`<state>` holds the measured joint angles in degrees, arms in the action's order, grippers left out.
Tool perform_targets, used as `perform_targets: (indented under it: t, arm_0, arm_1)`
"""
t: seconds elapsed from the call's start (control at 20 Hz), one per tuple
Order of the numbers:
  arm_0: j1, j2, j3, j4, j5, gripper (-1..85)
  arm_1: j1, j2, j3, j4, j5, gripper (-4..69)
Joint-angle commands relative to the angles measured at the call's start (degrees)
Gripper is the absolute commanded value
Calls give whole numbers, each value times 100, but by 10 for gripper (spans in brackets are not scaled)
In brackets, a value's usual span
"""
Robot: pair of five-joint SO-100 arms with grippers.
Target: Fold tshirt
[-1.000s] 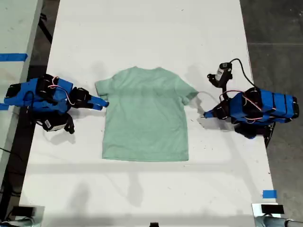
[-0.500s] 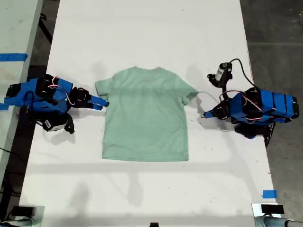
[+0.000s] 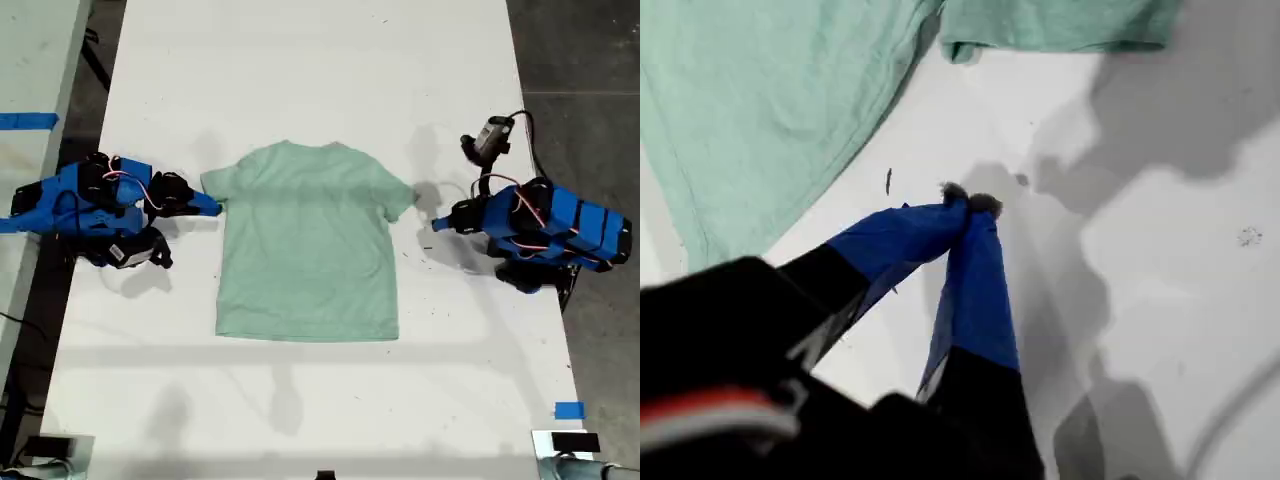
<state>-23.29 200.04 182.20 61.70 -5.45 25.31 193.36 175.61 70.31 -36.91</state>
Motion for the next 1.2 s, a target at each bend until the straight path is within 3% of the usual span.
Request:
perform_targets:
  t: [0.0, 0.1, 0.15, 0.25, 0.3, 0.4, 0.5, 0.55, 0.6, 0.65, 0.8, 0.95, 1.15]
  arm_0:
    - [114, 624, -18, -114, -448, 4]
    - [167, 624, -105, -70, -677, 1]
    - [202, 615, -185, 26, -809, 1]
    - [202, 431, -325, 62, -896, 1]
    - [211, 246, -475, 79, -984, 1]
    - [149, -536, -993, 44, -958, 1]
    - [-53, -1635, -1881, 185, -703, 1]
    - [-272, -2153, -2426, 439, -413, 1]
    - [-562, -2637, -3032, 782, -88, 1]
    - [-896, -3032, -3568, 1090, 325, 1]
    - [-1802, -4729, -5177, 1854, 1767, 1]
    - [-2558, -5968, -6275, 2215, 2865, 1]
    - [-3296, -6917, -7005, 2461, 3850, 1]
  arm_1:
    - [422, 659, -18, 299, 1934, 25]
    - [475, 659, -18, 299, 3076, 29]
    - [527, 659, -18, 299, 3067, 32]
    - [545, 659, -26, 299, 1644, 35]
    - [580, 659, -18, 281, 1802, 35]
    - [677, 668, -88, 360, 4175, 45]
    - [545, 677, -439, 229, 2452, 56]
    - [580, 677, -598, 343, 2804, 34]
    - [642, 677, -686, 202, 2558, -12]
    - [686, 677, -703, 53, 2408, -12]
    - [844, 527, -1125, 360, 2153, -12]
    - [1072, -861, -2101, 343, 1380, -12]
    - [1318, -4570, -4491, 483, 35, 10]
